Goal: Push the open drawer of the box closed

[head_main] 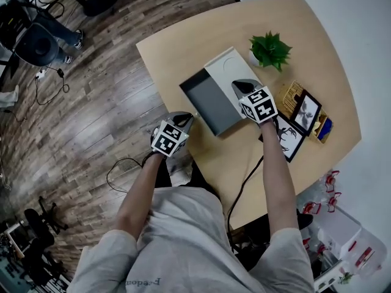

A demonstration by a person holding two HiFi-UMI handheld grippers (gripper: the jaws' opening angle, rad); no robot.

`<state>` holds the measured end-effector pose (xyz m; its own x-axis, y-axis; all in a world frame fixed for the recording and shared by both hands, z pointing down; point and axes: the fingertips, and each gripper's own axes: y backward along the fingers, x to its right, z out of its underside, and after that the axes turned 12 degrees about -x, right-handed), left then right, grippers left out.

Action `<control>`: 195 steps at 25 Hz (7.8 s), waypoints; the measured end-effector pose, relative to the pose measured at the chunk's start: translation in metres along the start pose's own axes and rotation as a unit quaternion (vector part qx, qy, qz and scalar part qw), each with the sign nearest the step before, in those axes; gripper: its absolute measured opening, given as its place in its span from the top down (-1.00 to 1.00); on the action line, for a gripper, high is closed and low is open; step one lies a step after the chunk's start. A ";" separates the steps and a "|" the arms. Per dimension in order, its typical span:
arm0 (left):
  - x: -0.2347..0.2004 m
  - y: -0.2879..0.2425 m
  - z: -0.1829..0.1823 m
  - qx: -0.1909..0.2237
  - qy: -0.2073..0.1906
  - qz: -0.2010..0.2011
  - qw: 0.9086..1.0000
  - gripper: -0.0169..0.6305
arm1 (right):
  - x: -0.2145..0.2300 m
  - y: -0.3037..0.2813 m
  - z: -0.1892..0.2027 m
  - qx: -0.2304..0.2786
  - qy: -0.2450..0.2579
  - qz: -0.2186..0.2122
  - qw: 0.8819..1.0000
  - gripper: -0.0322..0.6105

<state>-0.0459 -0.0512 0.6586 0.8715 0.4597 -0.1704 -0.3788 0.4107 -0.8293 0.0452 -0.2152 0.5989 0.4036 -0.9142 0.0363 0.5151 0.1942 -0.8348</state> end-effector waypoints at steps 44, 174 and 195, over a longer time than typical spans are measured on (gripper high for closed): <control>0.008 -0.018 -0.023 -0.017 -0.039 0.013 0.999 0.54 | 0.000 -0.001 0.002 0.001 0.006 0.004 1.000 0.89; 0.010 -0.069 -0.090 -0.025 -0.101 0.047 0.993 0.54 | -0.007 -0.008 0.005 0.002 0.001 0.001 1.000 0.89; 0.012 -0.081 -0.109 -0.020 -0.102 0.057 0.993 0.55 | -0.006 -0.007 0.003 0.001 -0.002 -0.004 1.000 0.89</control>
<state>0.0289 -0.1651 0.6662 0.7414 0.6526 -0.1564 -0.4548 0.3172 -0.8322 0.0412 -0.2098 0.6060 0.4028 -0.9141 0.0461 0.5208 0.1875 -0.8329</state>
